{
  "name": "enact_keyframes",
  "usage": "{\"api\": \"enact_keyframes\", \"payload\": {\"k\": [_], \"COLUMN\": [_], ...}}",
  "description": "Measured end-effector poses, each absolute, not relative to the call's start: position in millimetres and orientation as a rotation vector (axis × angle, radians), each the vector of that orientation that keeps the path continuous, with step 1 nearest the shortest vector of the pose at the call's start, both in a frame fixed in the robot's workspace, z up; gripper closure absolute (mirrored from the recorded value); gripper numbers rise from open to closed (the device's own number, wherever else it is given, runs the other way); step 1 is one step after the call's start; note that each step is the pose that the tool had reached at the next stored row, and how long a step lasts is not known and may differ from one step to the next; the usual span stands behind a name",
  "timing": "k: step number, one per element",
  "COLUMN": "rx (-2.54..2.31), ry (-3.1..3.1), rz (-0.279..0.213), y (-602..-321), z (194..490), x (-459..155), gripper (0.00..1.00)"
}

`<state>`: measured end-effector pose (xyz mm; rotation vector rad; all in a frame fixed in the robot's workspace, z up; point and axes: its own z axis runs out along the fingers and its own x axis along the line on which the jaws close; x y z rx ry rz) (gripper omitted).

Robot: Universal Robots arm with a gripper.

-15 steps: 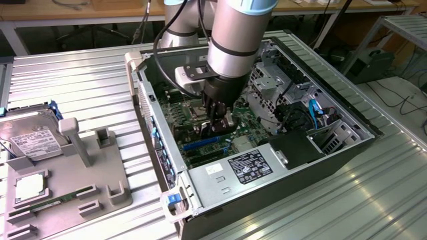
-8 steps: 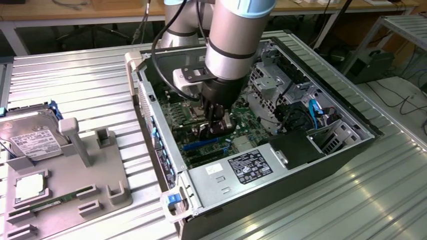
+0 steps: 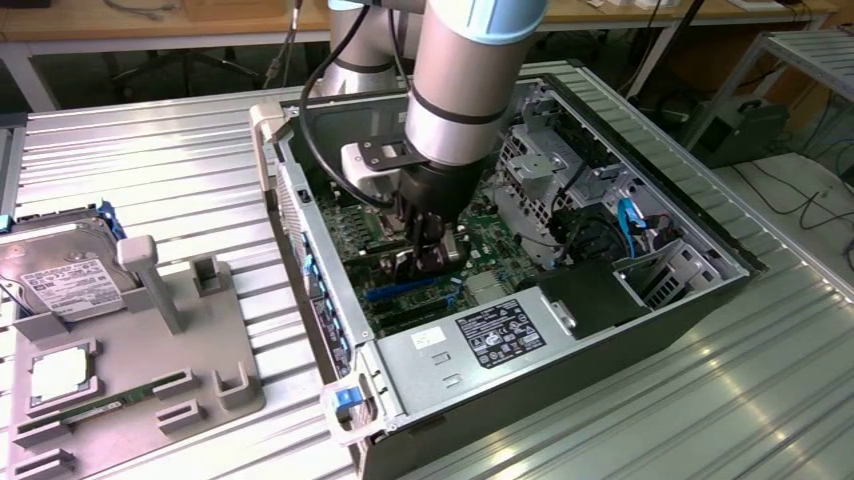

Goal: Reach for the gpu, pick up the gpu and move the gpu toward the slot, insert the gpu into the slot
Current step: 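Insert the gpu into the slot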

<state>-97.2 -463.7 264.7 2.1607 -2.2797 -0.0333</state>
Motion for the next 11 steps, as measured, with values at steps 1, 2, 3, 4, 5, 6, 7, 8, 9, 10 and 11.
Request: {"api": "enact_keyframes", "payload": {"k": [1,2,3,4,5,6,7,8,9,10,11], "rx": [2.16,2.16,2.16,2.16,2.161,2.161,2.161,2.161,2.16,2.161,2.16], "ry": [-2.28,-2.28,-2.28,-2.28,-2.28,-2.28,-2.28,-2.28,-2.28,-2.28,-2.28], "rz": [-0.033,-0.033,-0.033,-0.033,-0.033,-0.033,-0.033,-0.033,-0.033,-0.033,-0.033], "y": [-463.7,-463.7,-463.7,-463.7,-463.7,-463.6,-463.6,-463.6,-463.7,-463.6,-463.6], "z": [264.4,264.3,264.2,264.0,263.8,263.4,262.7,262.0,261.0,260.0,259.1], "x": [-97.3,-97.3,-97.3,-97.3,-97.3,-97.3,-97.3,-97.3,-97.3,-97.3,-97.3], "gripper": [0.73,0.73,0.73,0.73,0.73,0.73,0.73,0.73,0.73,0.73,0.73]}}
